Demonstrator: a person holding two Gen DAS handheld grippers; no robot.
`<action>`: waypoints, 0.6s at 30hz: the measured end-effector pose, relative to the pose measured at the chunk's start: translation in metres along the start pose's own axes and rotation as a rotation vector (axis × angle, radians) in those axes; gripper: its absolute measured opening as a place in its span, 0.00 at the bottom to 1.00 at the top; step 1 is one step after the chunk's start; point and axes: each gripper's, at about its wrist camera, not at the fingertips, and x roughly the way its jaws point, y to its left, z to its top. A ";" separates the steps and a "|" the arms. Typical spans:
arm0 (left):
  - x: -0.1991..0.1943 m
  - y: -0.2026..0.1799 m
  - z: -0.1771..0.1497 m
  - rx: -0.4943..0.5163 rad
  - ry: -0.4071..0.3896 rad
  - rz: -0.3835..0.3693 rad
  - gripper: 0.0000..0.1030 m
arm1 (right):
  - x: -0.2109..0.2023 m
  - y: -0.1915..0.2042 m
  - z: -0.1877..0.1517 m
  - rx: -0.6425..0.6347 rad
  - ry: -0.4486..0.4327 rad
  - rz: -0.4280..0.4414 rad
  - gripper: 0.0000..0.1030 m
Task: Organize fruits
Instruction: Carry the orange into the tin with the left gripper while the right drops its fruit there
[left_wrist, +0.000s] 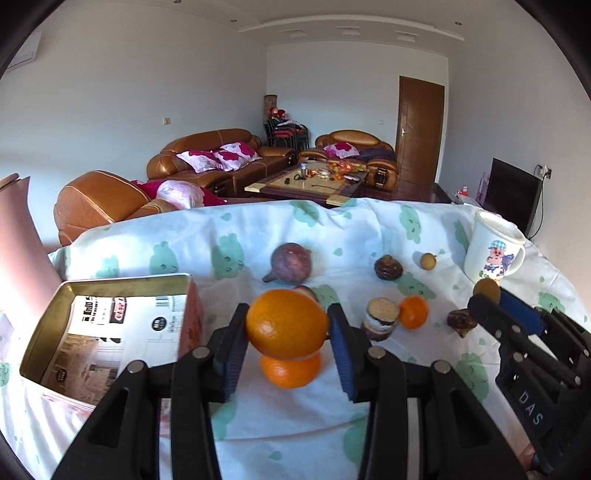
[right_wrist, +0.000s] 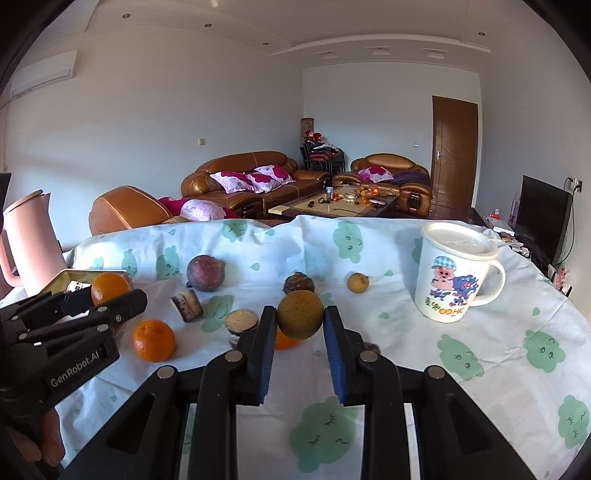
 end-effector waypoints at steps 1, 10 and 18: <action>0.000 0.009 0.000 -0.013 0.000 0.007 0.42 | 0.001 0.008 -0.001 0.006 0.015 0.020 0.27; -0.012 0.105 0.005 -0.126 -0.023 0.136 0.42 | 0.010 0.116 0.015 -0.045 0.056 0.200 0.27; -0.006 0.183 -0.006 -0.210 0.034 0.320 0.42 | 0.044 0.202 0.022 -0.100 0.088 0.290 0.27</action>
